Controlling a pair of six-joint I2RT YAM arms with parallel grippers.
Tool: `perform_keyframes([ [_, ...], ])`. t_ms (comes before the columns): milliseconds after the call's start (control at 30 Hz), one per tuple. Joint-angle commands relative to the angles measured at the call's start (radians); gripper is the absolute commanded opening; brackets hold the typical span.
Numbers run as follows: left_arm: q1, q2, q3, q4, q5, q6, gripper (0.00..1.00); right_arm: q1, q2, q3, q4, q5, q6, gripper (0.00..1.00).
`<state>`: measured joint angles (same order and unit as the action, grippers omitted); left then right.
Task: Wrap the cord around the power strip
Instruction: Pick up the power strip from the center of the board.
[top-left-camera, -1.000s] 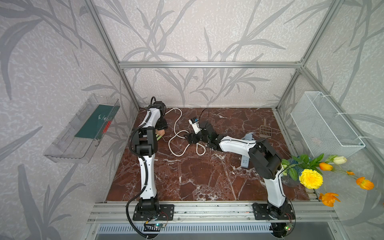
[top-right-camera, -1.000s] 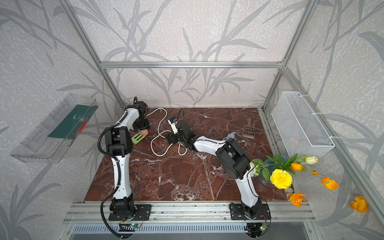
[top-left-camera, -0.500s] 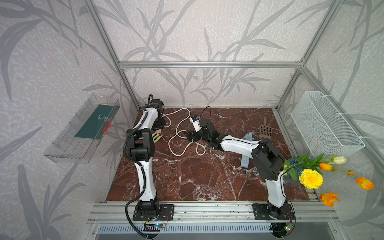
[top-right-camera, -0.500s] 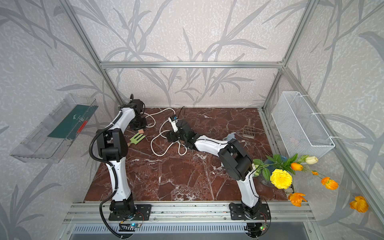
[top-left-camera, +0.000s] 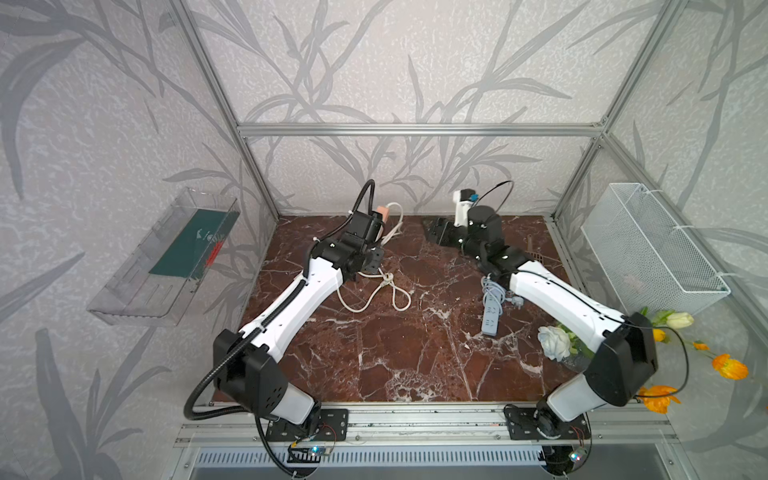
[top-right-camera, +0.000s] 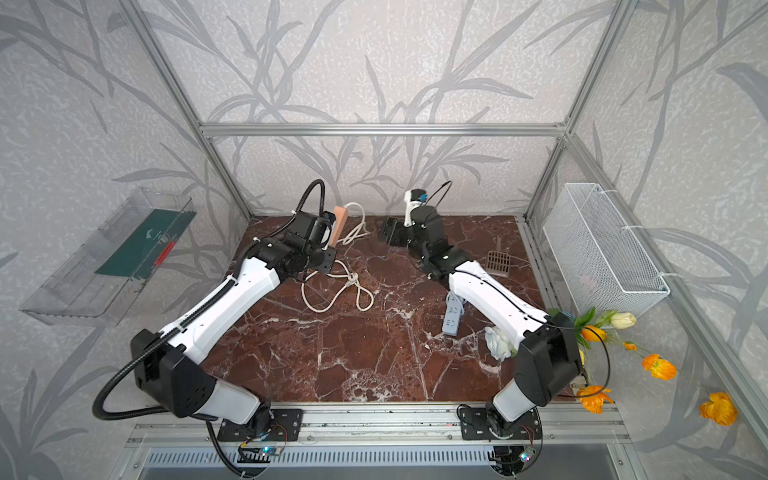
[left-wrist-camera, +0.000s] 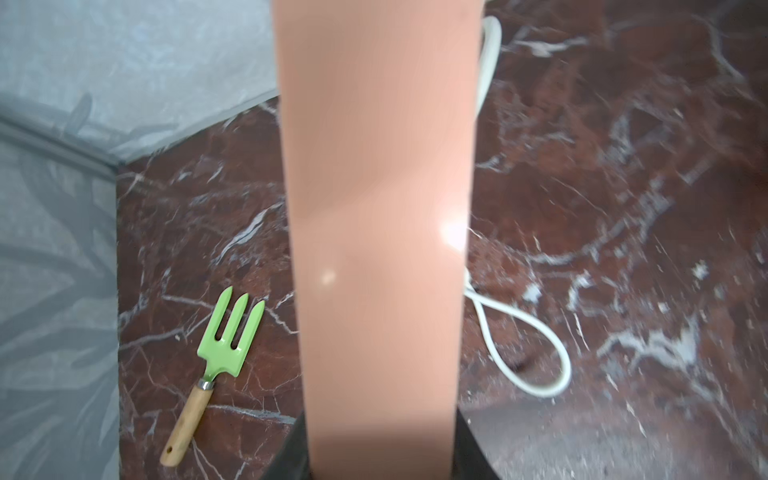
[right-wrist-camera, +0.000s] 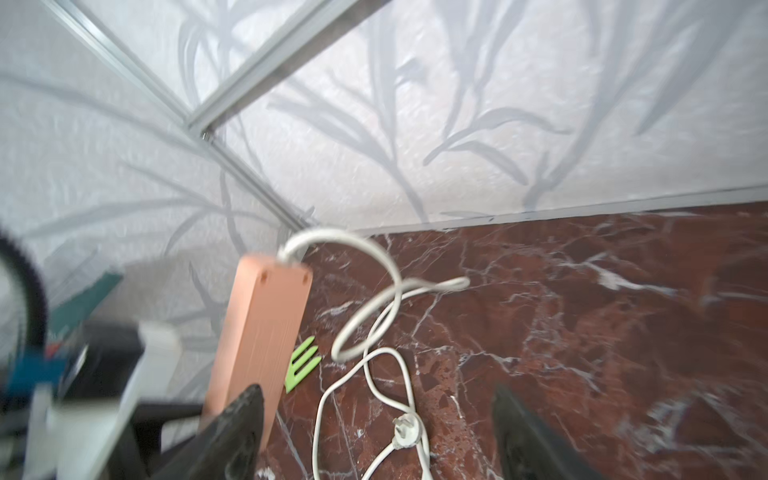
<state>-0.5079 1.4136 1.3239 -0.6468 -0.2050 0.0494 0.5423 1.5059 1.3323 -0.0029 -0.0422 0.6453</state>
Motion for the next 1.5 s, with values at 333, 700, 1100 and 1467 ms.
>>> perform_keyframes([
  [333, -0.188, -0.125, -0.148, 0.374, -0.218, 0.270, 0.07, 0.174, -0.114, -0.002, -0.246, 0.089, 0.361, 0.88],
  [700, -0.296, -0.090, -0.300, 0.638, -0.390, 0.423, 0.08, 0.186, -0.114, -0.023, -0.156, 0.193, 0.590, 0.85],
  [1100, -0.341, -0.055, -0.347, 0.774, -0.491, 0.525, 0.08, 0.175, -0.056, 0.059, -0.305, 0.190, 0.599, 0.82],
  [1467, -0.413, -0.045, -0.362, 0.836, -0.551, 0.653, 0.24, 0.120, 0.023, 0.089, -0.234, 0.164, 0.606, 0.45],
])
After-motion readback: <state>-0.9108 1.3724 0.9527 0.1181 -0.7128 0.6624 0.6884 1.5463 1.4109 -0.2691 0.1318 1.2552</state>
